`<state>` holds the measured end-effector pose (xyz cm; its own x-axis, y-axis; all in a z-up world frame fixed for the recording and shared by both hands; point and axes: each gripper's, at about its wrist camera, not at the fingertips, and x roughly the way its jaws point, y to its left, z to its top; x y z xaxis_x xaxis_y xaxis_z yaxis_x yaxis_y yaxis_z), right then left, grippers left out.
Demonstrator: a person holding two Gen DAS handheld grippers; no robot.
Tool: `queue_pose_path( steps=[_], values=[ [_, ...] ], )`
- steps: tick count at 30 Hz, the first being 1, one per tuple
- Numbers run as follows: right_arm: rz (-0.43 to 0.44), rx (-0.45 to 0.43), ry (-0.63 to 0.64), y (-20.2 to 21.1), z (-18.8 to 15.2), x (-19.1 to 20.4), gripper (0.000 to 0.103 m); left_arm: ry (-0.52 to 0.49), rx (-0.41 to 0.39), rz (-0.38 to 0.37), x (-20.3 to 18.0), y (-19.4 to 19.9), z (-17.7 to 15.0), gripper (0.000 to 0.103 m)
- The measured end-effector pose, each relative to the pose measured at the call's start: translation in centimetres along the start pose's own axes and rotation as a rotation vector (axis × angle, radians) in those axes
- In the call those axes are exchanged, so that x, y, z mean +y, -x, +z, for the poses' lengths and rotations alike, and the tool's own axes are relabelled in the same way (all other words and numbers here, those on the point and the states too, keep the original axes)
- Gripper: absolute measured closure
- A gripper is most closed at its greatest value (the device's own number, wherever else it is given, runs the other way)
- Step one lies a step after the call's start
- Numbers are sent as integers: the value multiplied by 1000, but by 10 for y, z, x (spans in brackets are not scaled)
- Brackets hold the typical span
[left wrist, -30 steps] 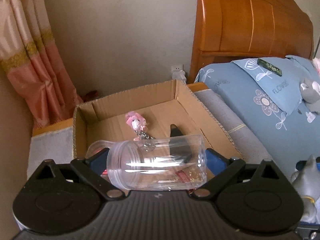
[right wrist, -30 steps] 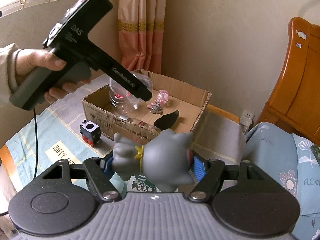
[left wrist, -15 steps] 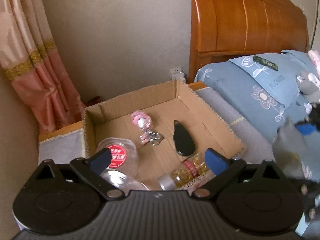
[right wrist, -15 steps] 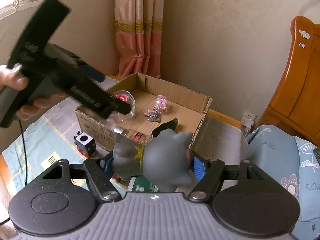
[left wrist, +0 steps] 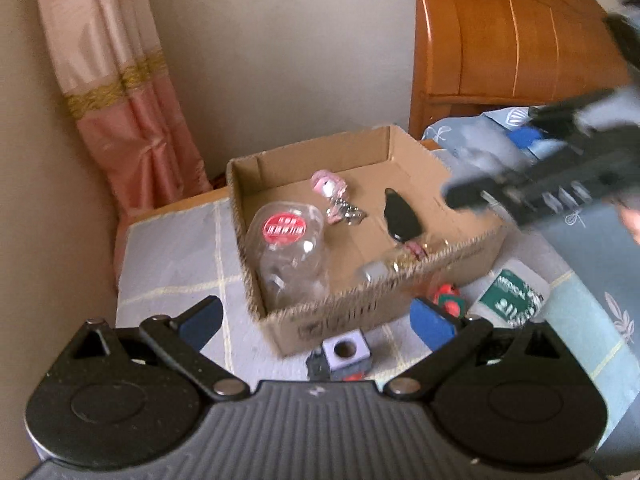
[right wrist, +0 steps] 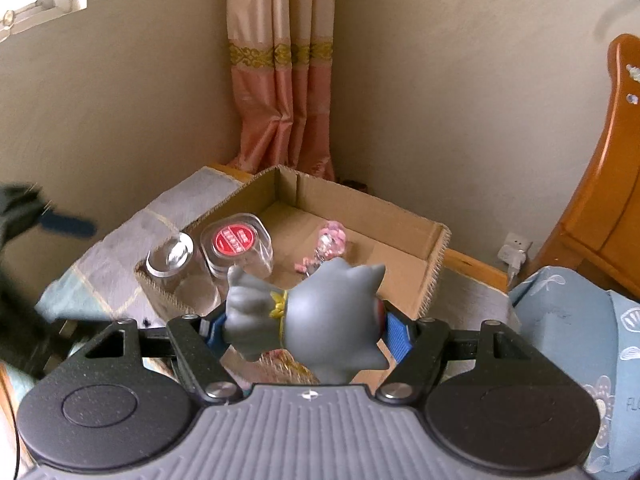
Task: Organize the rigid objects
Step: 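Carry clear cup and grey figure into the cardboard box and open both tools, then move left tool to black toy train while right tool reaches white medical bottle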
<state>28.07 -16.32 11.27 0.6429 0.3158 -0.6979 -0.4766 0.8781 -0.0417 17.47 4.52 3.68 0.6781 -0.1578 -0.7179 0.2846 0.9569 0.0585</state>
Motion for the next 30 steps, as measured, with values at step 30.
queue_pose_path(
  steps=[30],
  values=[
    [-152, -32, -121, 9, -40, 31, 0, 221, -65, 101, 5, 19, -63, 2]
  ],
)
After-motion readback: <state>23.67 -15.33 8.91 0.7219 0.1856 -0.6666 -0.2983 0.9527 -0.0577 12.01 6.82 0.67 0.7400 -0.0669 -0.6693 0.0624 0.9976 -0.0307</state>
